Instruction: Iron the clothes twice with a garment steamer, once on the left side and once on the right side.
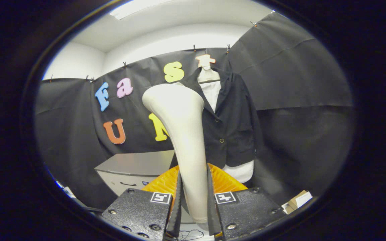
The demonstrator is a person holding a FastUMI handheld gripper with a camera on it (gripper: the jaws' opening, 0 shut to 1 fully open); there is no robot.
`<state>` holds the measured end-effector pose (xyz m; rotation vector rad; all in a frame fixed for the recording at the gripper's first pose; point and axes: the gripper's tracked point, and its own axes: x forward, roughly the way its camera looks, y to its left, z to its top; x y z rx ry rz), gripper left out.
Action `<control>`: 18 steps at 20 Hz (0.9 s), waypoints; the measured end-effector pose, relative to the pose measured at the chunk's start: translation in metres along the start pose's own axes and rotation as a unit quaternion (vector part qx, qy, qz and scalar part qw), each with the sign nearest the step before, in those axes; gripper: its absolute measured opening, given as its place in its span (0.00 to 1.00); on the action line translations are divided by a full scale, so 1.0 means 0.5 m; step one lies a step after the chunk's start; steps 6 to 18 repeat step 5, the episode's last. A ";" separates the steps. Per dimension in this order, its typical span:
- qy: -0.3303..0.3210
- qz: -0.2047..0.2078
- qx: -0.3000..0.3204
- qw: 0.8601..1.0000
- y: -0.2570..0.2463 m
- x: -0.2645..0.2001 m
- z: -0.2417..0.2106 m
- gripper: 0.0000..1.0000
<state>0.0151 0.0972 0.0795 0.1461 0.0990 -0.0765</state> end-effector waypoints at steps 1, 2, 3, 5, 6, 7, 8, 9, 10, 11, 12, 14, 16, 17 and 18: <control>-0.001 0.009 -0.002 1.000 -0.006 -0.005 0.004 0.34; -0.004 0.014 -0.004 1.000 -0.017 -0.008 0.007 0.34; -0.002 0.013 -0.008 1.000 -0.028 -0.009 0.006 0.34; 0.006 0.014 -0.012 1.000 -0.053 -0.016 -0.009 0.34; 0.006 0.014 -0.012 1.000 -0.053 -0.016 -0.009 0.34; 0.006 0.014 -0.012 1.000 -0.053 -0.016 -0.009 0.34; 0.006 0.014 -0.012 1.000 -0.053 -0.016 -0.009 0.34; 0.006 0.014 -0.012 1.000 -0.053 -0.016 -0.009 0.34; 0.006 0.014 -0.012 1.000 -0.053 -0.016 -0.009 0.34; 0.006 0.014 -0.012 1.000 -0.053 -0.016 -0.009 0.34; 0.006 0.014 -0.012 1.000 -0.053 -0.016 -0.009 0.34; 0.006 0.014 -0.012 1.000 -0.053 -0.016 -0.009 0.34; 0.006 0.014 -0.012 1.000 -0.053 -0.016 -0.009 0.34; 0.006 0.014 -0.012 1.000 -0.053 -0.016 -0.009 0.34; 0.006 0.014 -0.012 1.000 -0.053 -0.016 -0.009 0.34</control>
